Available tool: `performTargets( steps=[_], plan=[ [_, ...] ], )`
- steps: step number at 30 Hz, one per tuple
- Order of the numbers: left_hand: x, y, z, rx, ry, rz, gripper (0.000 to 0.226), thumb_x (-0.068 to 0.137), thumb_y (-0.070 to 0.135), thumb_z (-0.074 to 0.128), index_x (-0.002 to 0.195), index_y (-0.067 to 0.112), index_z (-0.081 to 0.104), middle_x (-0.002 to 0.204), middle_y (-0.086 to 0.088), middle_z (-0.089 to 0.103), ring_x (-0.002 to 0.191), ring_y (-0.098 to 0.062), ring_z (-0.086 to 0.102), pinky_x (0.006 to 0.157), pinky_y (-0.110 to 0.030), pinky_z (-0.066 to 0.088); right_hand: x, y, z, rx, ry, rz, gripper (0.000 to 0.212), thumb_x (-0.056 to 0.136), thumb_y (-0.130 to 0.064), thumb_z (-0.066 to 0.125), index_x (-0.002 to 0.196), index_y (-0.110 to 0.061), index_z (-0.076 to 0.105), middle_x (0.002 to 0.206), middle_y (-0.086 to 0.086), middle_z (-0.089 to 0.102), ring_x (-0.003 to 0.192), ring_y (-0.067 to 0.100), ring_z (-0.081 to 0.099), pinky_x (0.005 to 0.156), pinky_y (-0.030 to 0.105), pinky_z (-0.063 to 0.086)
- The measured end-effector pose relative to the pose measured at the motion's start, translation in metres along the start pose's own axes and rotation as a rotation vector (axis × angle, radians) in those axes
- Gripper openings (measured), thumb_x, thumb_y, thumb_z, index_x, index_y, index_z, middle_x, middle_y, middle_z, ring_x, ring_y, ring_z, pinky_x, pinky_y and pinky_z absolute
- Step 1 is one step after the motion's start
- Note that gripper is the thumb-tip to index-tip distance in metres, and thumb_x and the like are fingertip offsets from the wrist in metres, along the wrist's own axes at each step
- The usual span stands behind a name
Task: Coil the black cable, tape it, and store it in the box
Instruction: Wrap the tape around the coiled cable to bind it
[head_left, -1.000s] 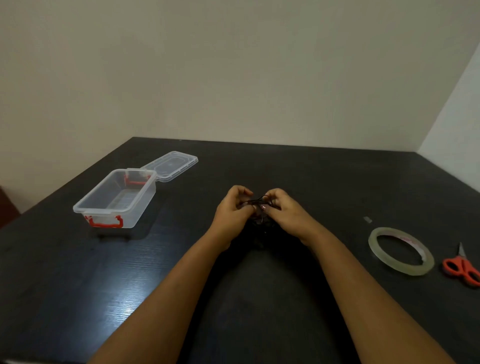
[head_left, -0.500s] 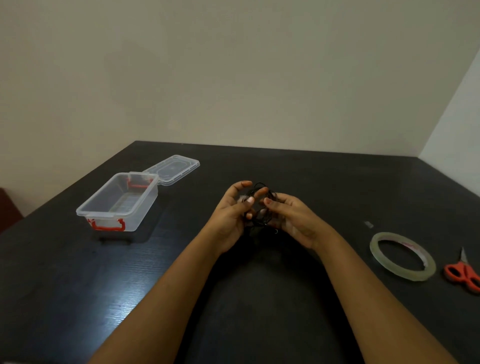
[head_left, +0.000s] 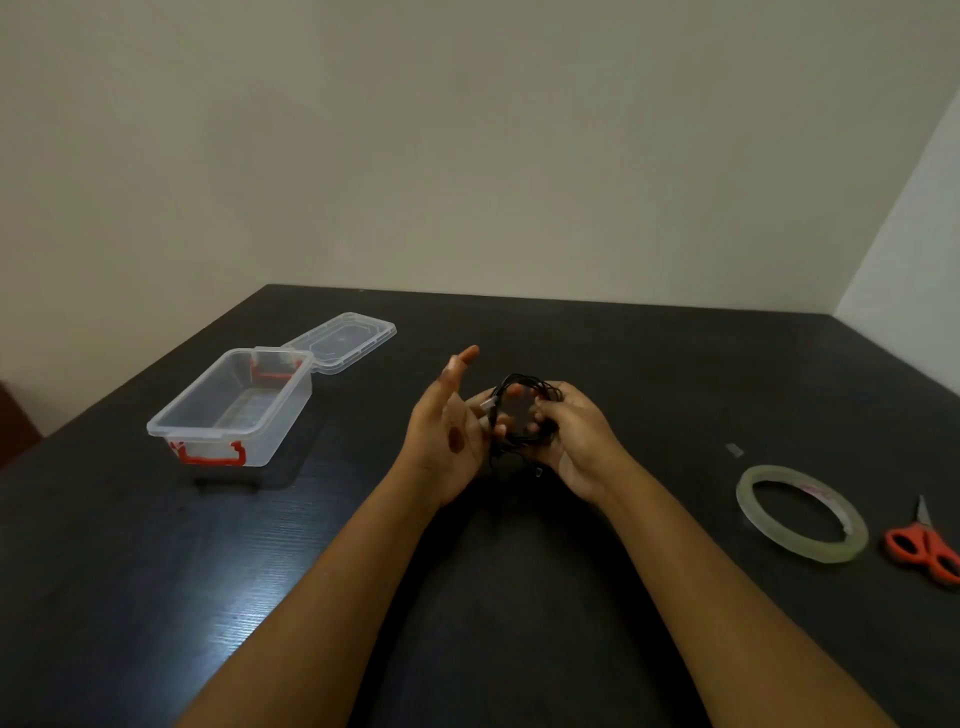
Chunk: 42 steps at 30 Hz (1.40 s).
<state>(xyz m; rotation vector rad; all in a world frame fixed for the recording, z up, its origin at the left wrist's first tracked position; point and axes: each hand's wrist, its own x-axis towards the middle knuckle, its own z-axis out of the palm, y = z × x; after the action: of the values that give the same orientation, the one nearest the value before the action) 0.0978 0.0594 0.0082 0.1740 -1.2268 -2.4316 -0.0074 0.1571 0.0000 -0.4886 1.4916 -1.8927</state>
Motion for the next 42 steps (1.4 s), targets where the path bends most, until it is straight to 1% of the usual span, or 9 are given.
performTargets(
  steps=[6, 11, 13, 17, 20, 23, 29, 37, 42],
  plan=[
    [0.002, -0.003, -0.007, 0.062, -0.035, -0.004, 0.064, 0.077, 0.072, 0.038, 0.104, 0.019, 0.062, 0.095, -0.007, 0.055, 0.065, -0.013, 0.048, 0.068, -0.029, 0.042, 0.000, 0.004, 0.003, -0.094, 0.040, -0.027, 0.016, 0.099, -0.009, 0.041, 0.107, -0.014, 0.054, 0.086, 0.005, 0.051, 0.078, 0.018, 0.053, 0.067, 0.033, 0.054],
    [0.004, -0.002, -0.007, 0.127, -0.049, 0.001, 0.030, 0.094, 0.024, 0.044, 0.120, 0.014, 0.054, 0.110, -0.009, 0.065, 0.073, -0.012, 0.064, 0.070, -0.029, 0.053, 0.000, 0.003, -0.005, -0.136, 0.068, -0.040, 0.018, 0.098, -0.009, 0.045, 0.113, -0.015, 0.052, 0.091, 0.006, 0.056, 0.076, 0.014, 0.057, 0.065, 0.030, 0.053],
    [0.004, -0.004, -0.007, 0.175, -0.086, 0.013, 0.040, 0.090, -0.004, 0.045, 0.125, 0.016, 0.048, 0.117, -0.008, 0.063, 0.079, -0.012, 0.066, 0.074, -0.029, 0.055, 0.002, 0.004, -0.007, -0.152, 0.071, -0.046, 0.018, 0.097, -0.010, 0.049, 0.112, -0.019, 0.051, 0.098, 0.008, 0.059, 0.083, 0.018, 0.062, 0.067, 0.032, 0.054],
    [0.004, -0.004, -0.007, 0.284, -0.133, 0.006, 0.046, 0.087, -0.014, 0.044, 0.123, 0.014, 0.051, 0.120, -0.005, 0.061, 0.101, -0.019, 0.062, 0.087, -0.034, 0.053, 0.005, 0.010, -0.014, -0.710, 0.194, -0.421, 0.032, 0.087, -0.012, 0.065, 0.113, -0.023, 0.052, 0.111, -0.002, 0.055, 0.098, 0.009, 0.056, 0.080, 0.022, 0.048],
    [0.005, -0.003, -0.011, 0.310, -0.150, -0.035, 0.048, 0.089, -0.012, 0.042, 0.128, 0.015, 0.048, 0.122, -0.005, 0.060, 0.099, -0.021, 0.059, 0.089, -0.035, 0.050, 0.000, 0.002, -0.015, -0.828, 0.202, -0.746, 0.035, 0.083, -0.006, 0.066, 0.110, -0.024, 0.054, 0.108, -0.008, 0.049, 0.097, 0.002, 0.049, 0.077, 0.010, 0.038],
    [0.006, -0.005, -0.012, 0.318, -0.191, -0.056, 0.047, 0.090, -0.011, 0.042, 0.129, 0.015, 0.048, 0.120, -0.007, 0.060, 0.097, -0.019, 0.059, 0.086, -0.033, 0.051, -0.006, -0.008, -0.015, -0.931, 0.092, -0.904, 0.024, 0.084, -0.008, 0.063, 0.103, -0.023, 0.062, 0.103, -0.010, 0.056, 0.097, 0.003, 0.052, 0.079, 0.013, 0.041],
    [0.007, -0.005, -0.013, 0.356, -0.197, -0.057, 0.048, 0.091, -0.012, 0.042, 0.132, 0.012, 0.045, 0.115, -0.008, 0.060, 0.096, -0.015, 0.062, 0.083, -0.028, 0.053, -0.012, -0.010, -0.013, -1.070, -0.089, -0.890, 0.017, 0.086, -0.011, 0.065, 0.100, -0.020, 0.071, 0.102, -0.009, 0.063, 0.097, -0.001, 0.055, 0.086, 0.015, 0.045],
    [0.007, -0.004, -0.013, 0.353, -0.150, -0.091, 0.046, 0.091, -0.012, 0.036, 0.127, 0.012, 0.051, 0.119, -0.013, 0.055, 0.077, -0.013, 0.056, 0.069, -0.023, 0.050, -0.007, -0.011, -0.014, -0.820, 0.053, -0.841, 0.019, 0.089, -0.002, 0.060, 0.095, -0.016, 0.071, 0.092, -0.009, 0.065, 0.090, -0.003, 0.062, 0.078, 0.010, 0.048],
    [0.004, -0.001, -0.010, 0.335, -0.068, -0.060, 0.044, 0.092, -0.008, 0.035, 0.117, 0.019, 0.058, 0.122, -0.002, 0.061, 0.062, -0.007, 0.049, 0.069, -0.028, 0.044, -0.004, -0.013, -0.021, -0.577, 0.141, -0.655, 0.018, 0.093, -0.010, 0.057, 0.103, -0.021, 0.068, 0.097, -0.009, 0.068, 0.093, 0.004, 0.064, 0.078, 0.022, 0.053]
  ],
)
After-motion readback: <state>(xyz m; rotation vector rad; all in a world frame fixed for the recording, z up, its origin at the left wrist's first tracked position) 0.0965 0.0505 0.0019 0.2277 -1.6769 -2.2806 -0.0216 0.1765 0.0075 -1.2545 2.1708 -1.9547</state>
